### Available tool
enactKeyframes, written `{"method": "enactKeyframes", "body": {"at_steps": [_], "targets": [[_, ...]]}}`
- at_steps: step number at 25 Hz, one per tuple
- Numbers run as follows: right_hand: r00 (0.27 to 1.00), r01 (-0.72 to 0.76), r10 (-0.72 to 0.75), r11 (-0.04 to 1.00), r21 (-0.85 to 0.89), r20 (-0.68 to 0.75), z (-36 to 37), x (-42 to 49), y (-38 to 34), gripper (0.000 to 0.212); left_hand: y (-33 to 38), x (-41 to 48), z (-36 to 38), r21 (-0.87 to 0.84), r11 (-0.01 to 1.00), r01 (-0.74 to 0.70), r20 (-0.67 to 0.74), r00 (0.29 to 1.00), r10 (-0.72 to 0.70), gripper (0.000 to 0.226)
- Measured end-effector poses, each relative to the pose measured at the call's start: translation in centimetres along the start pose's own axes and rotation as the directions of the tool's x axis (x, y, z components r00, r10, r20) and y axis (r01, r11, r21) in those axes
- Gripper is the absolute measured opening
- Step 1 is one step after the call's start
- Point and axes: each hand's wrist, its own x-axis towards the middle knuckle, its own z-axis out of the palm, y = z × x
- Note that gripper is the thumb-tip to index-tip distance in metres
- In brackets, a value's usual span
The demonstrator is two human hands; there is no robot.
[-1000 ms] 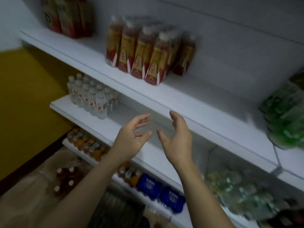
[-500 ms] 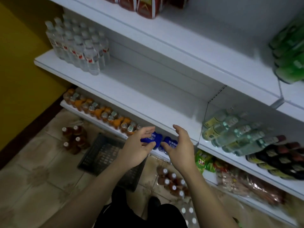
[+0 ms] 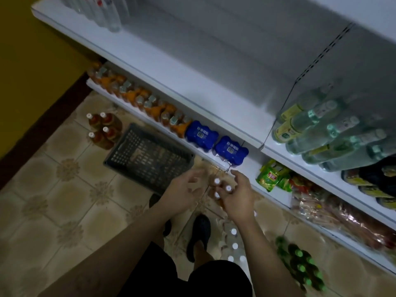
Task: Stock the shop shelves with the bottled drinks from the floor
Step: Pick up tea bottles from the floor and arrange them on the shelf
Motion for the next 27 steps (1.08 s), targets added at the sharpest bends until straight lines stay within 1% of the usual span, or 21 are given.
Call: {"method": "enactKeyframes", "body": {"at_steps": [2, 6, 10, 14, 16, 17, 19, 21, 22, 25, 27], "targets": [[0.999, -0.041, 0.042, 0.999, -0.003, 0.032, 1.1, 0.8, 2.6, 0.052, -1.9, 0.9, 1.8, 0.032, 0.997, 0.065, -0.023, 0.998, -0.064, 0.044], [0.989, -0.105, 0.109, 0.993, -0.051, 0.101, 4.8, 3.4, 7.3, 0.056, -6.8, 4.1, 4.5, 0.089, 0.992, 0.091, -0.015, 0.996, -0.09, 0.047], [0.967, -0.2, 0.208, 0.977, -0.073, 0.148, 9.7, 6.9, 11.3, 0.051, -12.9, 8.9, 6.3, 0.164, 0.983, 0.088, -0.008, 0.996, -0.088, 0.048], [0.949, -0.184, 0.22, 0.968, -0.17, 0.224, 17.1, 13.5, 15.9, 0.049, -20.5, 14.6, 9.0, 0.226, 0.965, 0.135, 0.028, 0.989, -0.145, 0.052], [0.938, -0.201, 0.254, 0.953, -0.225, 0.237, 20.6, 16.6, 18.3, 0.054, -23.9, 17.5, 10.0, 0.261, 0.958, 0.12, 0.048, 0.989, -0.137, 0.053], [0.933, -0.207, 0.27, 0.943, -0.261, 0.238, 22.2, 17.6, 19.7, 0.053, -25.6, 18.8, 10.3, 0.276, 0.954, 0.12, 0.037, 0.99, -0.135, 0.054], [0.931, -0.176, 0.267, 0.926, -0.334, 0.25, 25.0, 19.1, 22.9, 0.054, -28.6, 20.8, 10.6, 0.256, 0.956, 0.141, 0.011, 0.989, -0.149, 0.053], [0.937, -0.161, 0.27, 0.897, -0.411, 0.223, 26.8, 20.6, 26.1, 0.063, -31.6, 22.9, 11.7, 0.219, 0.965, 0.142, 0.005, 0.989, -0.146, 0.055], [0.936, -0.165, 0.286, 0.873, -0.459, 0.207, 27.5, 21.4, 27.9, 0.065, -33.0, 23.6, 12.6, 0.202, 0.967, 0.153, 0.004, 0.988, -0.157, 0.056], [0.958, -0.11, 0.246, 0.788, -0.605, 0.147, 29.4, 23.6, 31.9, 0.073, -36.0, 25.6, 15.7, 0.133, 0.972, 0.191, -0.039, 0.981, -0.188, 0.058], [0.965, -0.089, 0.224, 0.769, -0.633, 0.137, 30.2, 24.8, 34.1, 0.075, -37.1, 27.0, 18.0, 0.115, 0.977, 0.182, -0.047, 0.983, -0.177, 0.059]]}}
